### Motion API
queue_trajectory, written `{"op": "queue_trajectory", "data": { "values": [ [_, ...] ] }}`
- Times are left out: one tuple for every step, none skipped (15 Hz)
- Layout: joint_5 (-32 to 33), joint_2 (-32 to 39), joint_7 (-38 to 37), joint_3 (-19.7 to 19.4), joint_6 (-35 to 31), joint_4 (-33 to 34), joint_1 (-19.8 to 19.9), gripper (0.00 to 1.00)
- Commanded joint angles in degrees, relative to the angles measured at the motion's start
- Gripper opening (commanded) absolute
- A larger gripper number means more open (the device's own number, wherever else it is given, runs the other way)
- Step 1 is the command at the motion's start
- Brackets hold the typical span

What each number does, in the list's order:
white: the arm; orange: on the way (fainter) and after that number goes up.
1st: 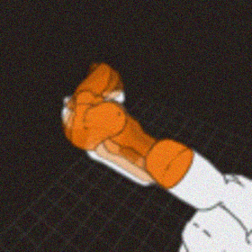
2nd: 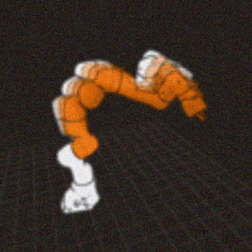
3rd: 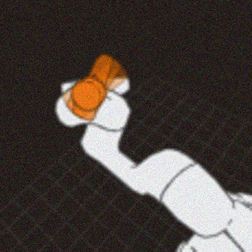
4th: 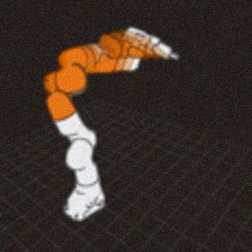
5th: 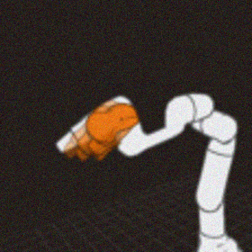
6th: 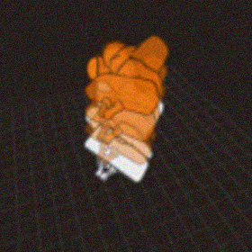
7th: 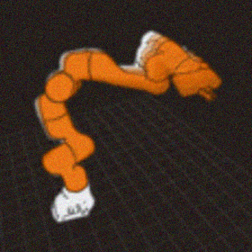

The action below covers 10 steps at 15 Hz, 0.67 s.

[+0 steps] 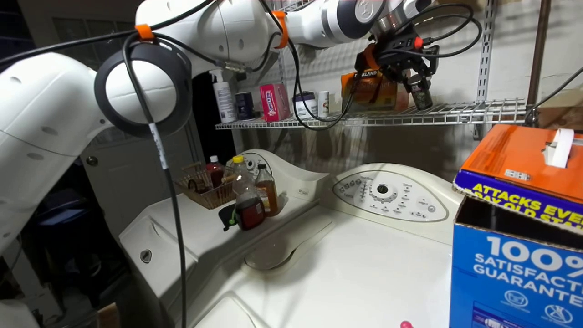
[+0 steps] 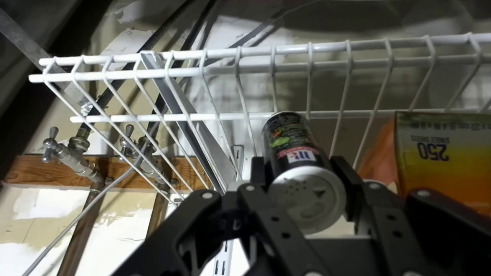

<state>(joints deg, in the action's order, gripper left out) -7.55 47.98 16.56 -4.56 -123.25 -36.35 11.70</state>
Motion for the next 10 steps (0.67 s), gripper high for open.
{"op": "queue_trajectory", "data": {
  "values": [
    [0.1,2.4,0.6,0.0,-0.4,3.7,0.4,0.2],
    [0.2,2.4,0.6,0.0,-0.4,3.7,0.3,0.2],
    [0.2,2.4,0.7,0.0,-0.2,3.6,0.3,0.2],
    [0.2,2.4,0.7,0.0,-0.3,3.6,0.3,0.2],
    [0.3,2.3,0.8,0.0,-0.2,3.7,0.3,0.2],
    [0.2,2.4,0.8,0.0,-0.4,3.7,0.3,0.2],
    [0.2,2.5,0.9,0.0,-0.8,3.8,0.3,0.2],
    [0.3,2.5,0.9,0.0,-1.2,3.8,0.3,0.2],
    [0.3,2.6,1.1,0.0,-1.9,3.8,0.2,0.2],
    [0.3,2.8,1.0,0.0,-2.6,3.8,0.2,0.2]
  ]
}}
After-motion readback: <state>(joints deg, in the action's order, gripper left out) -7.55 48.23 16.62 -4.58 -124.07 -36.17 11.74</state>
